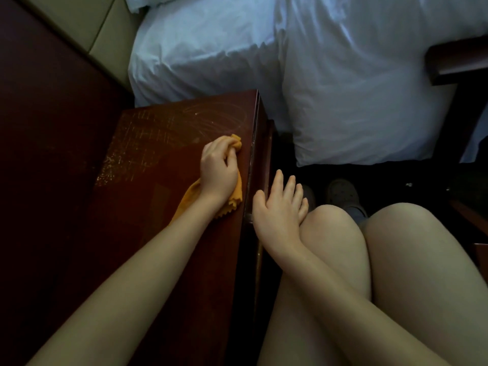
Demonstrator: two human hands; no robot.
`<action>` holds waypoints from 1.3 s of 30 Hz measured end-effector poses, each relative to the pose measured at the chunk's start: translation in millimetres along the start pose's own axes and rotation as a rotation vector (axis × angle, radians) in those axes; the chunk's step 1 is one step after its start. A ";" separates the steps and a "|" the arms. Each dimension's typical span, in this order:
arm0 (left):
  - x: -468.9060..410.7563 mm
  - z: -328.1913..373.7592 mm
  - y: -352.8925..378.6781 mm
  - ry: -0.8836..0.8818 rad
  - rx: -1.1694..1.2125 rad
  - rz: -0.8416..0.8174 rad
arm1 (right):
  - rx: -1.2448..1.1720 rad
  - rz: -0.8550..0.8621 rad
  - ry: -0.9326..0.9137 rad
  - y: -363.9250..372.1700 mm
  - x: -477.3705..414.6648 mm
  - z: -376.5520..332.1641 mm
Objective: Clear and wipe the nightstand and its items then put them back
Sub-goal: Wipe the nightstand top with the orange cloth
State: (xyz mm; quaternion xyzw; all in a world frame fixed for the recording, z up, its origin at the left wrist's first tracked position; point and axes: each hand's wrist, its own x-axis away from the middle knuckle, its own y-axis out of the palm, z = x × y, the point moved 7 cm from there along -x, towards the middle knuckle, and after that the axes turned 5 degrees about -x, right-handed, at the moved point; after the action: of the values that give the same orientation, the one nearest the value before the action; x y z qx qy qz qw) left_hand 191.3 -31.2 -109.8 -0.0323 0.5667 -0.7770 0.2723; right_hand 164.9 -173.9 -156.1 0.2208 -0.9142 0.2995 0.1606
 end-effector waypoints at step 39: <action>63.5 -280.6 -127.0 -0.640 -0.124 0.308 | 0.759 -0.156 -0.950 119.1 74.7 -68.2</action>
State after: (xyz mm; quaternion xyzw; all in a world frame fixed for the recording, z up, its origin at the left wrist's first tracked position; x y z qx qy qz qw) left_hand -12.5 208.3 -111.9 -0.2048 0.4970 -0.6413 0.5475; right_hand 52.8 -68.6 -128.6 0.4383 -0.6966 0.4603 -0.3328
